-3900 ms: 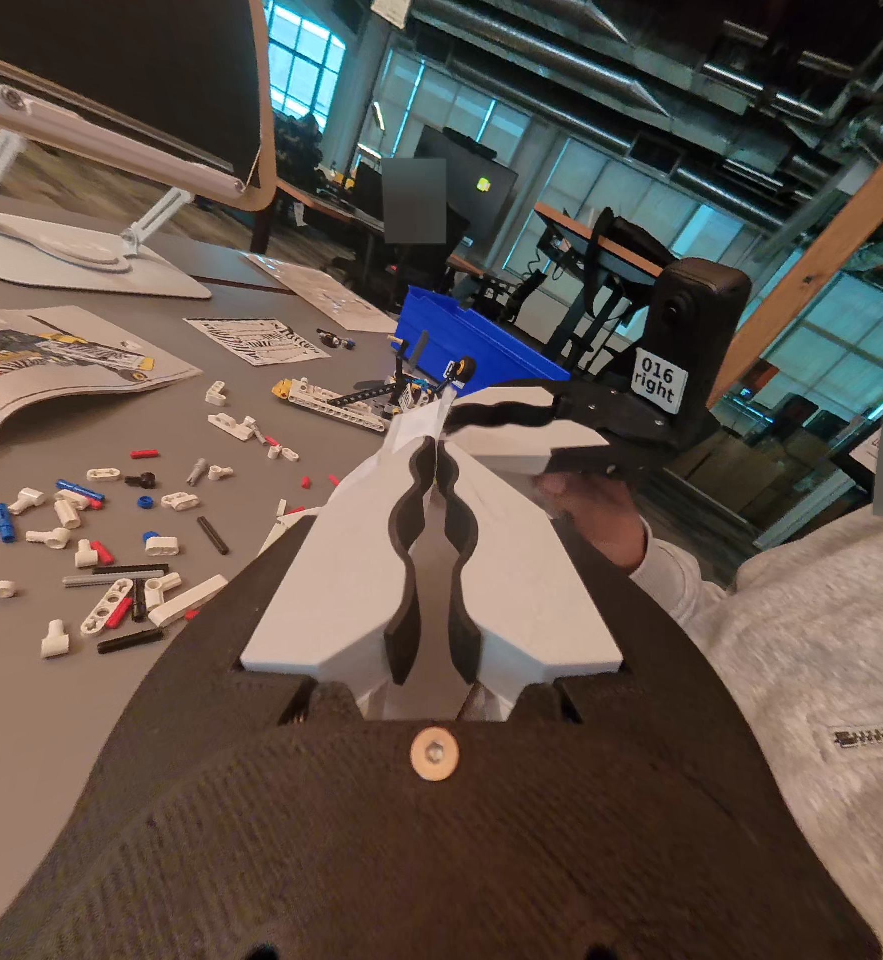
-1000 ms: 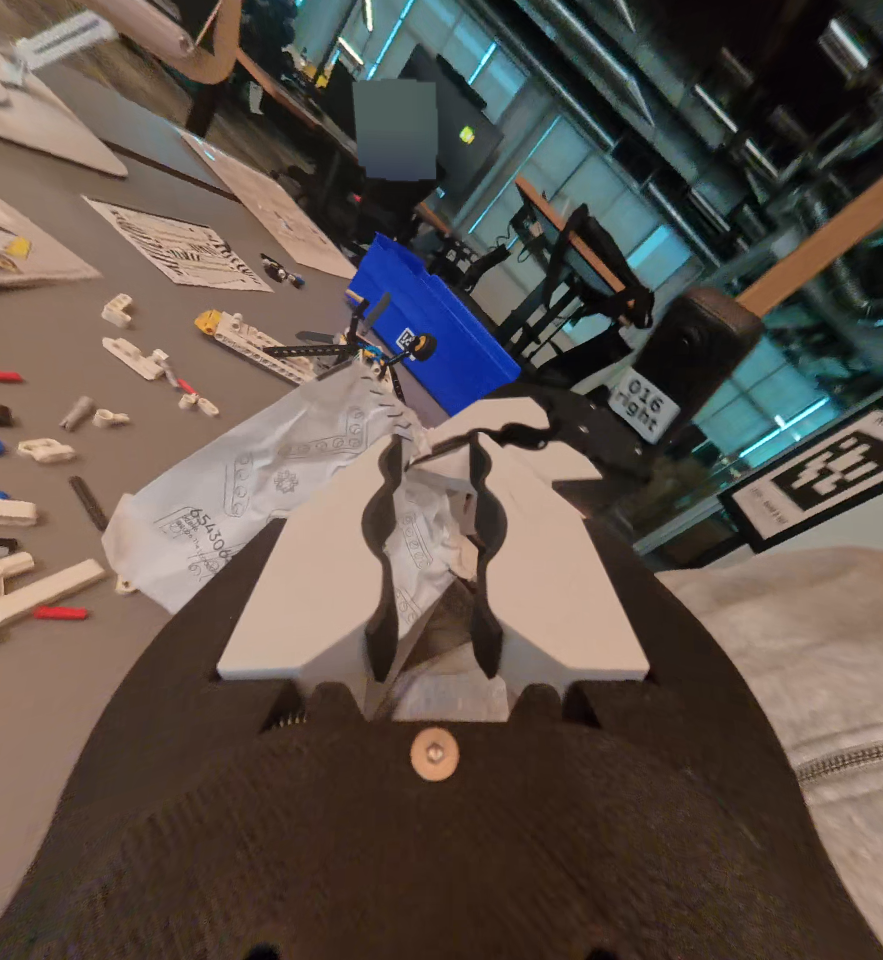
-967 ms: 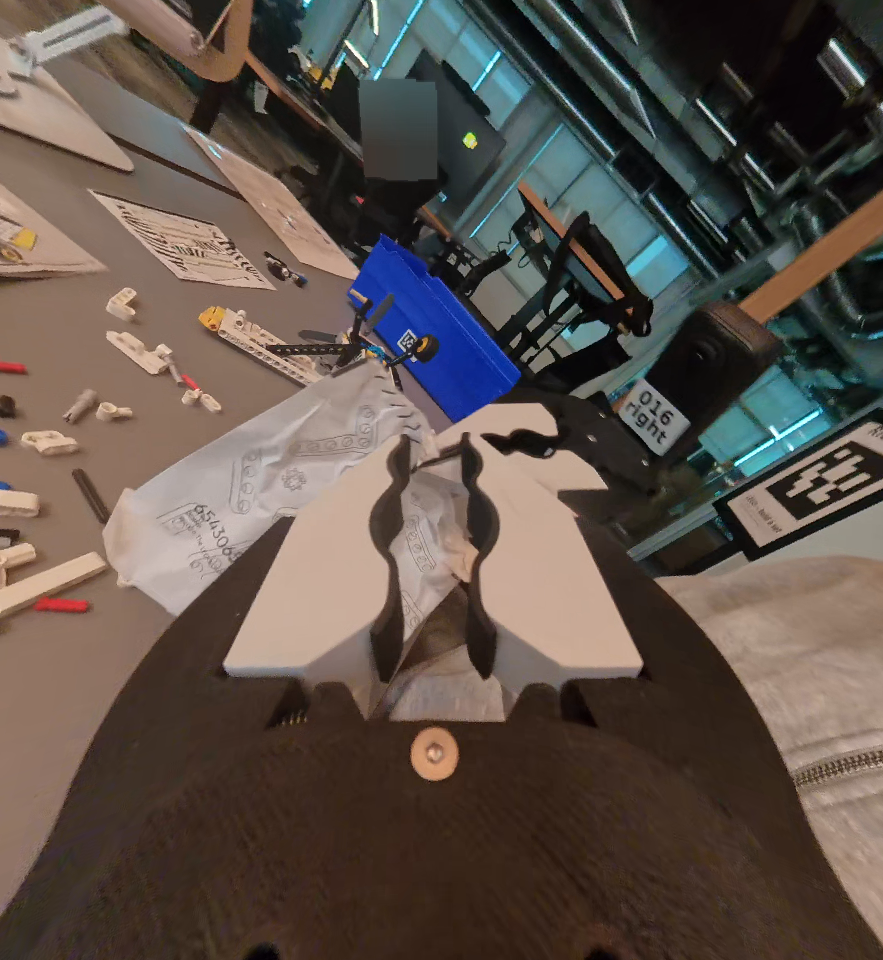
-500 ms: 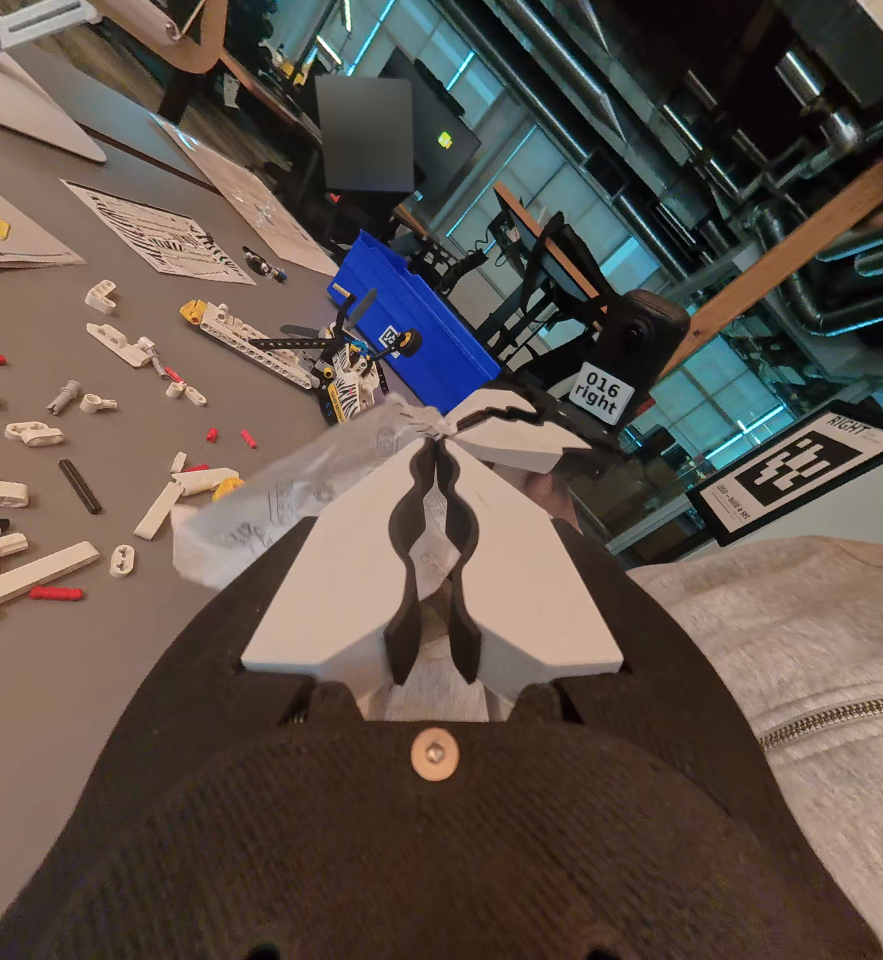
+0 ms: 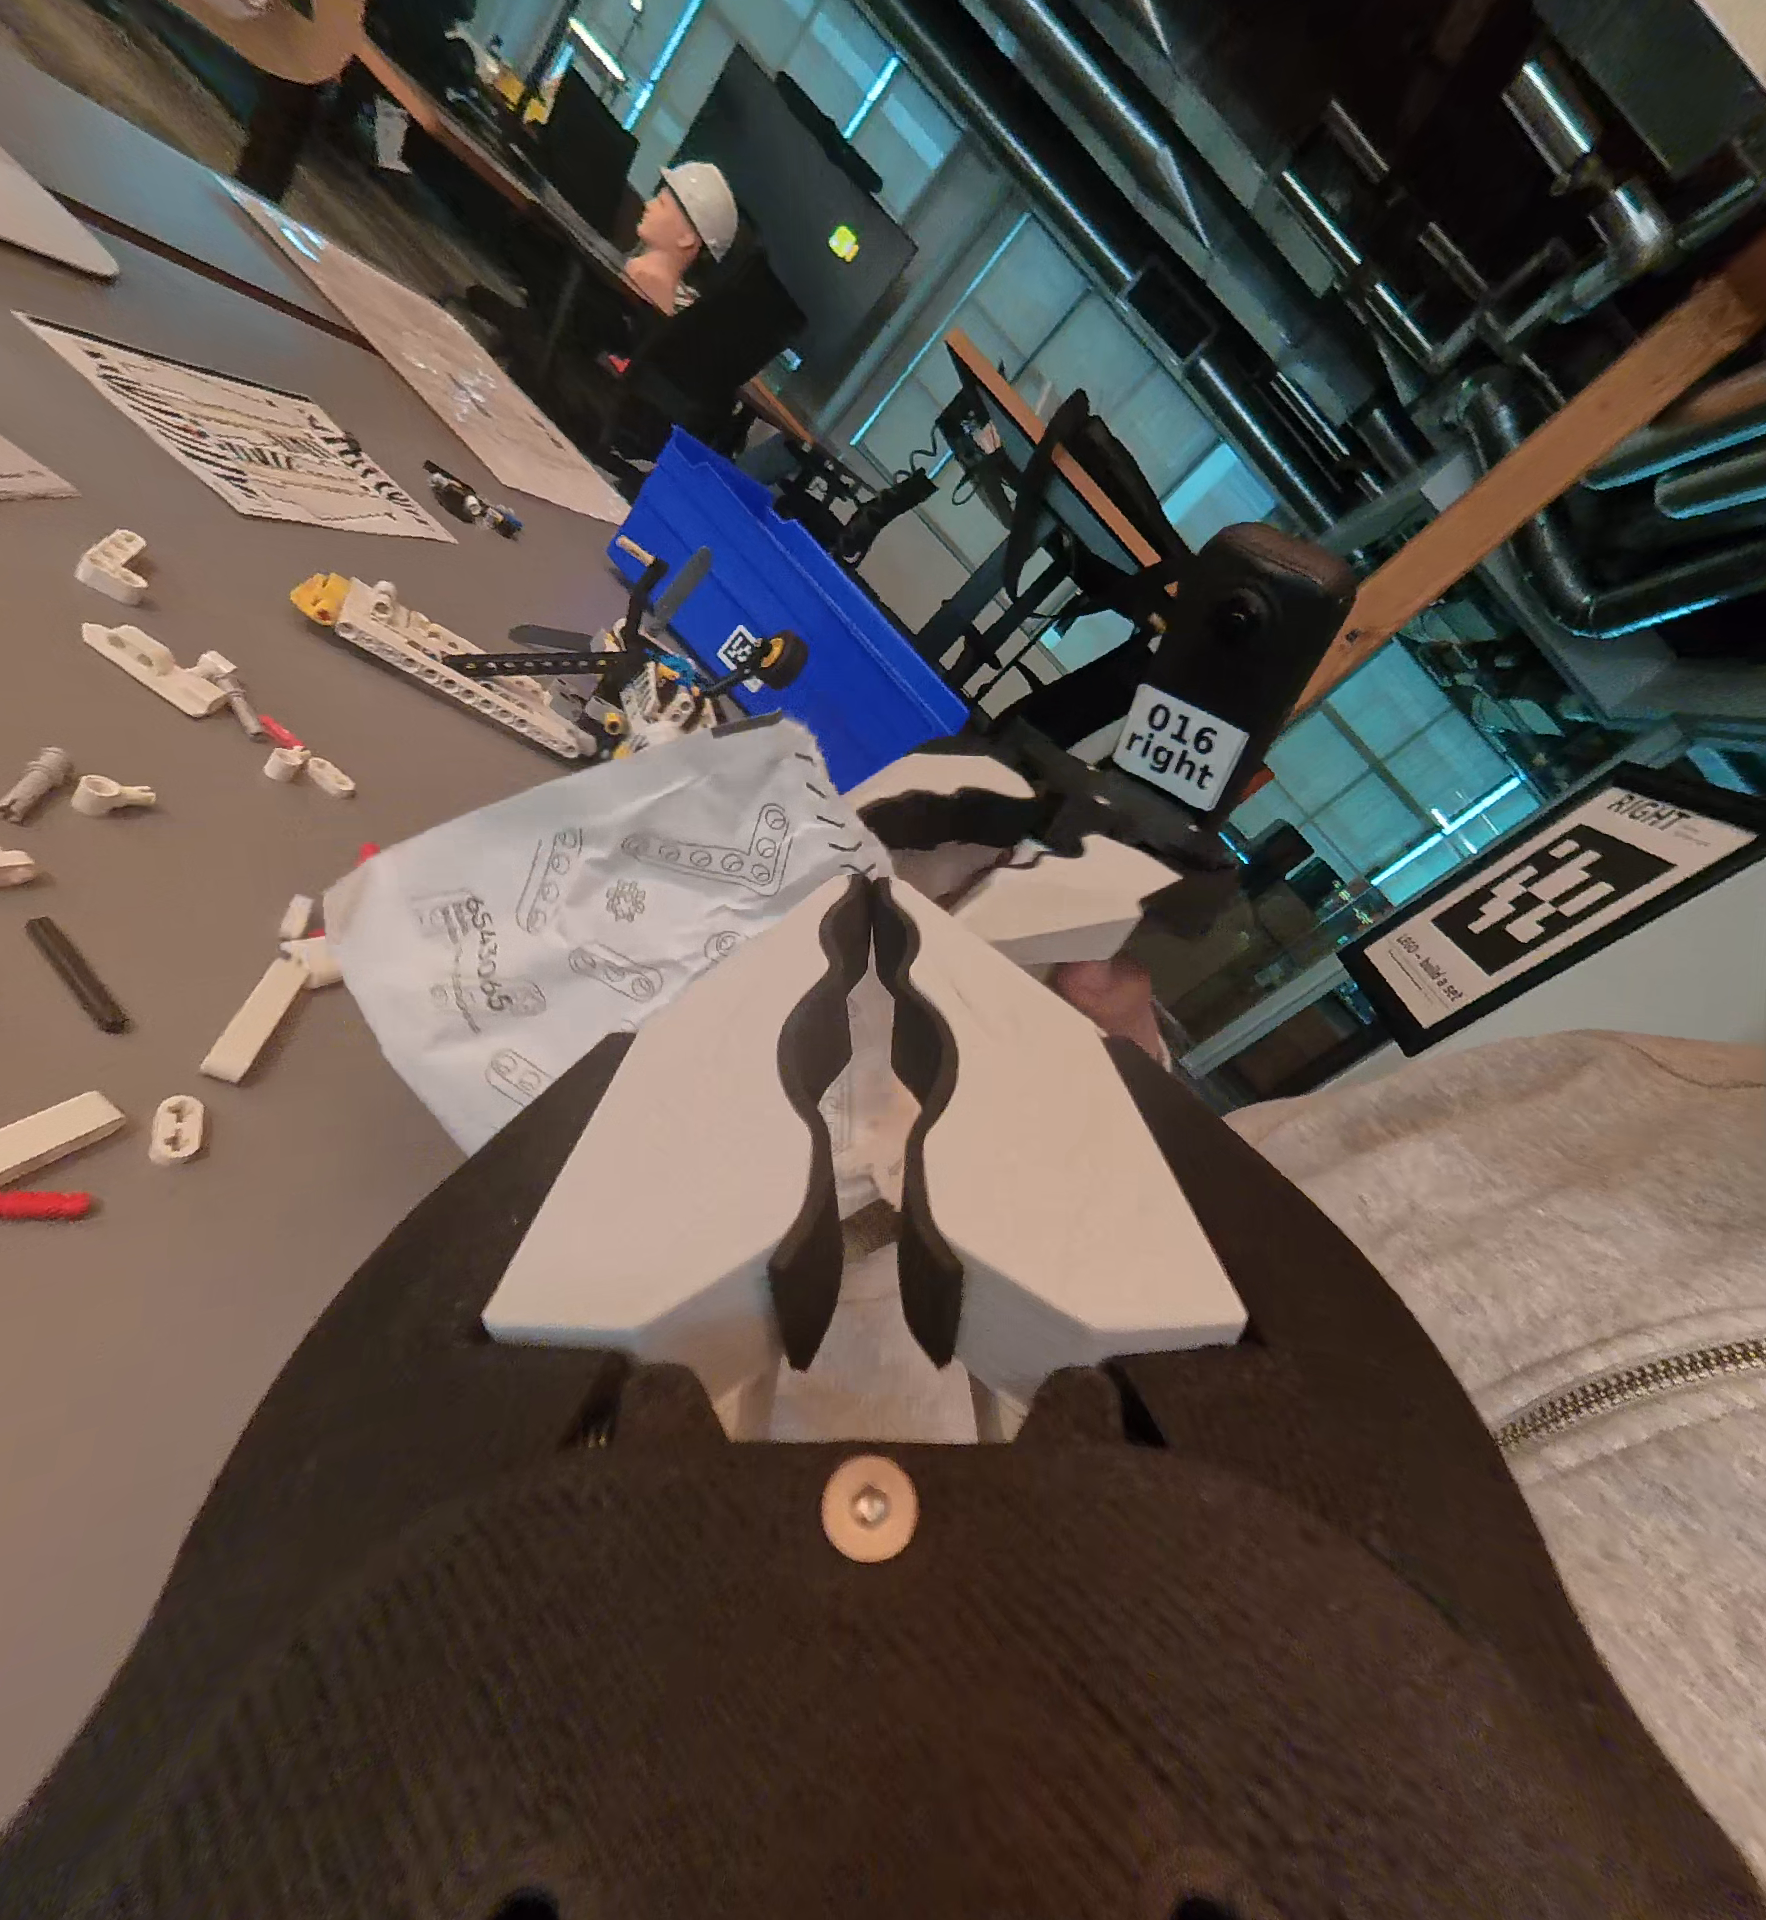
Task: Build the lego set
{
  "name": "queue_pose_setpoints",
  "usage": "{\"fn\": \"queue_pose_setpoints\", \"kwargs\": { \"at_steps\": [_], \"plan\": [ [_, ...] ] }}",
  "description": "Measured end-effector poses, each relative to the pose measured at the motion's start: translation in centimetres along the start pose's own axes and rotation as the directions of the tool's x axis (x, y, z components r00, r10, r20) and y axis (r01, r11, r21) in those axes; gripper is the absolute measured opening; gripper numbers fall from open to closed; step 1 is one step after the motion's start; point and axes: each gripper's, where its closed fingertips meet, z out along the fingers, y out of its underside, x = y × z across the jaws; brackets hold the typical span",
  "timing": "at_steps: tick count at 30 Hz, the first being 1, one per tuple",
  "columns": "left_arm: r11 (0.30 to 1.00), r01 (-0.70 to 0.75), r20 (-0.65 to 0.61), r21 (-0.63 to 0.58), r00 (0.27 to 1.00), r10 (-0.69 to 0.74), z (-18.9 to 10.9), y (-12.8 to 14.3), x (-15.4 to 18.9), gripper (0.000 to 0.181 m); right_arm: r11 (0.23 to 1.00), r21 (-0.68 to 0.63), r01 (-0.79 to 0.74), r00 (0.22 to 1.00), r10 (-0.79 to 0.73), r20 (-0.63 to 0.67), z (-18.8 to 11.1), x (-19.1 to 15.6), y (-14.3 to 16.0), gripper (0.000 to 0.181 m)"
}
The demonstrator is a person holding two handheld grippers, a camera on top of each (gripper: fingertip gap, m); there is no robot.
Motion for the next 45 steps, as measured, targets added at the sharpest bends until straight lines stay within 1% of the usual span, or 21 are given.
{"fn": "queue_pose_setpoints", "kwargs": {
  "at_steps": [3,7,8,11,15,17,19,21,24,25,27,28,30,31,32,33,35,37,39,44,45],
  "plan": [
    [1.0,-0.001,-0.018,-0.007,1.0,0.001,0.1,0.2,0.3,0.0,1.0,-0.018,-0.018,1.0,0.019,0.022,0.2,-0.1,0.5,0.019],
    [1.0,0.021,-0.039,0.018,0.999,-0.02,-0.2,0.0,0.3,0.0,0.994,0.009,-0.112,0.989,0.11,0.1,-0.4,-0.3,0.0,0.008],
    [1.0,0.022,-0.032,0.022,0.999,-0.021,-0.3,-0.1,0.1,0.0,0.991,0.015,-0.137,0.984,0.134,0.117,-0.6,-0.2,0.0,0.0],
    [1.0,0.022,-0.031,0.02,0.999,-0.021,-0.5,0.0,0.0,0.0,0.988,0.002,-0.157,0.985,0.157,0.076,-1.1,1.0,0.4,0.0],
    [1.0,0.015,-0.034,0.01,0.999,-0.014,-0.7,0.2,0.1,0.0,0.997,-0.054,-0.061,0.995,0.057,-0.084,-1.5,3.1,1.3,0.0],
    [1.0,0.017,-0.048,0.007,0.999,-0.017,-0.8,0.2,0.3,0.0,0.996,-0.091,0.018,0.979,-0.036,-0.199,-1.9,4.5,1.4,0.0],
    [1.0,0.016,-0.051,-0.011,0.999,-0.017,-0.8,0.6,0.2,0.0,0.992,-0.099,0.081,0.961,-0.104,-0.257,-2.2,4.8,1.0,0.0],
    [0.999,0.035,-0.093,-0.038,0.995,-0.038,-0.8,1.1,0.6,0.0,0.986,-0.105,0.13,0.948,-0.154,-0.277,-2.2,4.5,0.6,0.0],
    [0.996,0.044,-0.129,-0.075,0.99,-0.054,-1.1,1.7,1.0,0.0,0.98,-0.106,0.17,0.952,-0.191,-0.238,-1.9,3.2,0.5,0.0],
    [0.995,0.018,-0.116,-0.096,0.993,-0.029,-1.2,1.9,1.1,0.0,0.98,-0.109,0.165,0.956,-0.186,-0.225,-1.8,2.9,0.6,0.0],
    [0.987,-0.102,-0.043,-0.12,0.994,0.098,-1.3,2.1,1.2,0.0,0.982,-0.115,0.15,0.966,-0.17,-0.196,-1.5,2.4,1.1,0.0],
    [0.976,-0.176,-0.016,-0.125,0.984,0.176,-1.3,1.9,1.6,0.0,0.982,-0.124,0.144,0.97,-0.165,-0.18,-1.2,2.1,1.4,0.0],
    [0.942,-0.308,-0.024,-0.13,0.951,0.308,-1.2,1.7,3.3,0.014,0.98,-0.134,0.147,0.974,-0.167,-0.15,-0.7,1.5,1.8,0.0],
    [0.919,-0.364,-0.036,-0.151,0.931,0.363,-1.0,2.1,4.1,0.017,0.98,-0.137,0.146,0.977,-0.165,-0.134,-0.6,1.2,1.9,0.0],
    [0.891,-0.412,-0.037,-0.192,0.91,0.412,-0.8,2.7,4.4,0.021,0.979,-0.142,0.148,0.979,-0.165,-0.122,-0.4,0.9,1.9,0.0],
    [0.86,-0.453,-0.023,-0.236,0.887,0.461,-0.5,3.3,4.4,0.03,0.977,-0.146,0.153,0.979,-0.169,-0.11,-0.2,0.6,1.9,0.0],
    [0.784,-0.527,0.026,-0.328,0.825,0.565,0.0,4.4,3.4,0.04,0.975,-0.154,0.159,0.981,-0.174,-0.091,0.0,0.1,1.9,0.0],
    [0.693,-0.568,0.075,-0.444,0.747,0.661,0.1,5.3,1.7,0.037,0.975,-0.159,0.157,0.983,-0.171,-0.073,0.1,-0.3,2.0,0.0],
    [0.623,-0.57,0.09,-0.537,0.695,0.713,-0.1,6.1,0.5,0.036,0.977,-0.157,0.144,0.987,-0.153,-0.042,0.0,-0.7,2.0,0.0],
    [0.559,-0.542,0.079,-0.627,0.67,0.738,-0.8,7.1,-0.7,0.028,0.979,-0.159,0.128,0.992,-0.13,-0.002,-0.4,-0.9,2.3,0.0],
    [0.544,-0.544,0.072,-0.639,0.662,0.746,-0.9,7.3,-0.8,0.02,0.977,-0.166,0.136,0.991,-0.137,0.005,-0.4,-0.9,2.5,0.0]
  ]
}}
